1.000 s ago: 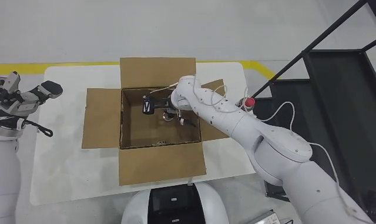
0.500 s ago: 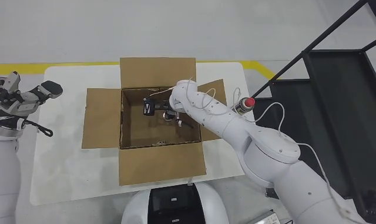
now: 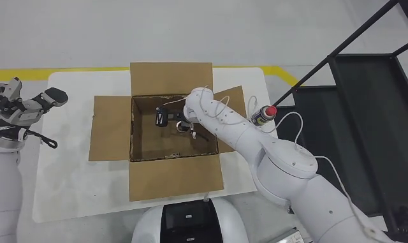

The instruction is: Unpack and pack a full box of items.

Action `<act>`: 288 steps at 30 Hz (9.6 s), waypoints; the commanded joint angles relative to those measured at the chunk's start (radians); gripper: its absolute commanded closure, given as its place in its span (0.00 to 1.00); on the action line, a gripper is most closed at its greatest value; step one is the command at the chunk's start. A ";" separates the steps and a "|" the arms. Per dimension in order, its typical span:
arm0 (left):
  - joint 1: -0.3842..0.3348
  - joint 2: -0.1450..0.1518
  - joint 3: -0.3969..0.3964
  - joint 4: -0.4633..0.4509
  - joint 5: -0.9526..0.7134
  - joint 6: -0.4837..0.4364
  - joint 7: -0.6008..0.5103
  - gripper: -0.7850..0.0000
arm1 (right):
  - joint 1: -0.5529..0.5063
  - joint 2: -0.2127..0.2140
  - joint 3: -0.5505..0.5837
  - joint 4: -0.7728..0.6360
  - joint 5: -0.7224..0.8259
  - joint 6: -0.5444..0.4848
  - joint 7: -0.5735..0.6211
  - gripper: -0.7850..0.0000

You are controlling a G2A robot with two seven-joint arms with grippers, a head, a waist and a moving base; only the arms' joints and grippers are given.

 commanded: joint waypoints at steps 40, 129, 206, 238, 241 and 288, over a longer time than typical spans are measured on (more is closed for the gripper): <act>0.000 0.000 0.000 0.000 0.000 0.000 0.000 0.00 | 0.021 -0.062 0.036 0.137 -0.035 -0.049 -0.024 0.85; 0.000 0.000 0.000 0.000 0.000 0.000 0.000 0.00 | -0.137 0.302 0.297 -0.513 -0.107 -0.351 -0.514 1.00; 0.000 0.000 0.000 0.000 0.000 0.000 0.000 0.00 | -1.428 0.607 1.367 -1.316 -0.405 -0.022 -0.429 1.00; 0.000 0.000 0.000 0.000 0.000 0.000 0.000 0.00 | -1.105 0.581 1.113 -1.034 -0.420 0.129 -0.090 0.55; 0.000 0.000 0.000 0.000 0.000 0.000 0.000 0.00 | -1.106 0.581 1.119 -1.037 -0.393 0.130 -0.098 0.00; 0.000 0.000 0.000 0.000 0.000 0.000 0.000 0.00 | -0.940 0.630 1.022 -1.575 -0.026 -0.020 0.090 0.00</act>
